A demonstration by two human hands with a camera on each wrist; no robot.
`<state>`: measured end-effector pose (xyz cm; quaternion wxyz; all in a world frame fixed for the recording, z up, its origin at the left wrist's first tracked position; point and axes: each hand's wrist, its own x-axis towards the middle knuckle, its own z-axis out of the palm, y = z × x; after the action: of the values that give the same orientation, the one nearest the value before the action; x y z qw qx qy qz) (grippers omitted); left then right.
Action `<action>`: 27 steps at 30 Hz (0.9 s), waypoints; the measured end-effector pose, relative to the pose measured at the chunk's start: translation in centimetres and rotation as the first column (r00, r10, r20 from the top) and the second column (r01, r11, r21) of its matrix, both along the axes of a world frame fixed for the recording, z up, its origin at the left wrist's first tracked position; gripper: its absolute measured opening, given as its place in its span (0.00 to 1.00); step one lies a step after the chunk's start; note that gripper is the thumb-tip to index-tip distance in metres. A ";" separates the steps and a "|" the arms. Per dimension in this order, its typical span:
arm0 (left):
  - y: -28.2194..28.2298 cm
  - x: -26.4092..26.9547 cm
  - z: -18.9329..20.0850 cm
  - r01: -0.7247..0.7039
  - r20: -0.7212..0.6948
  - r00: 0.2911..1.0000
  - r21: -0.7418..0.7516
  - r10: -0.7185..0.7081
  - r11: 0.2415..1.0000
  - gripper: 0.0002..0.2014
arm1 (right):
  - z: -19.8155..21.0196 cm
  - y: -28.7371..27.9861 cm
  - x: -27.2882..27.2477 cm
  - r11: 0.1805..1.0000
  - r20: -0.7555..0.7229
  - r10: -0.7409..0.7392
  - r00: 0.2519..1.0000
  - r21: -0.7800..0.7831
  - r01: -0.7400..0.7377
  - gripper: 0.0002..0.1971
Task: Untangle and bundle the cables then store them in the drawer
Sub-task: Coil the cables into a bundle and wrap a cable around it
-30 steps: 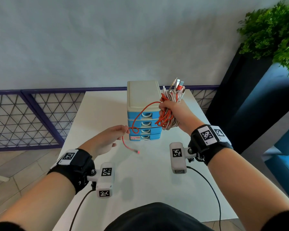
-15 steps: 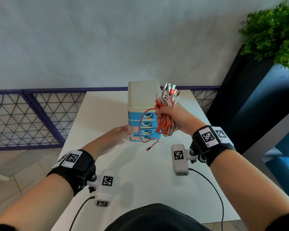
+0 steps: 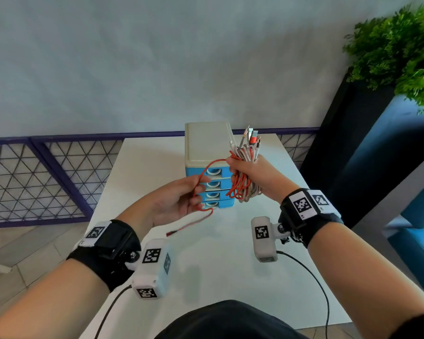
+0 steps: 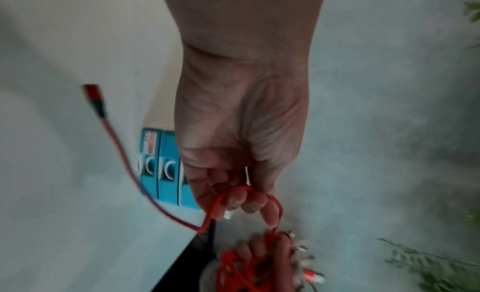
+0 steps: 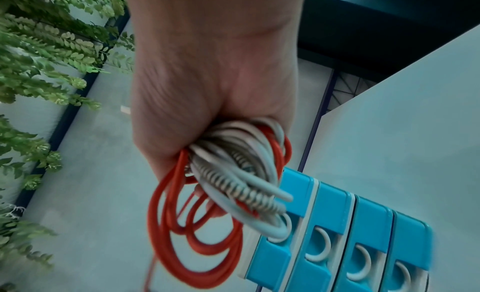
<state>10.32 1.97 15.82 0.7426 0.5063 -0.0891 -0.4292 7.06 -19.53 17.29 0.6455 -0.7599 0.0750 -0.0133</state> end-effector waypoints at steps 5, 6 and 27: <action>-2.6 -1.3 2.4 0.041 0.308 0.950 0.035 -0.049 0.999 0.12 | -0.6 2.3 0.2 0.993 0.010 0.073 0.997 0.093 -0.073 0.17; -3.1 -1.4 2.7 0.030 0.341 0.939 0.071 -0.052 0.997 0.10 | -0.5 2.7 0.1 0.985 0.036 0.089 0.995 0.146 -0.093 0.17; -3.6 -2.4 3.6 0.116 0.284 0.922 0.443 -0.262 0.889 0.17 | -0.5 2.0 -0.5 0.992 0.024 -0.119 0.993 0.045 0.118 0.04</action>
<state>7.95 -1.59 19.42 0.5447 0.7077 -0.1701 -0.4166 6.55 -17.54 16.83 0.6609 -0.7397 0.1117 -0.0600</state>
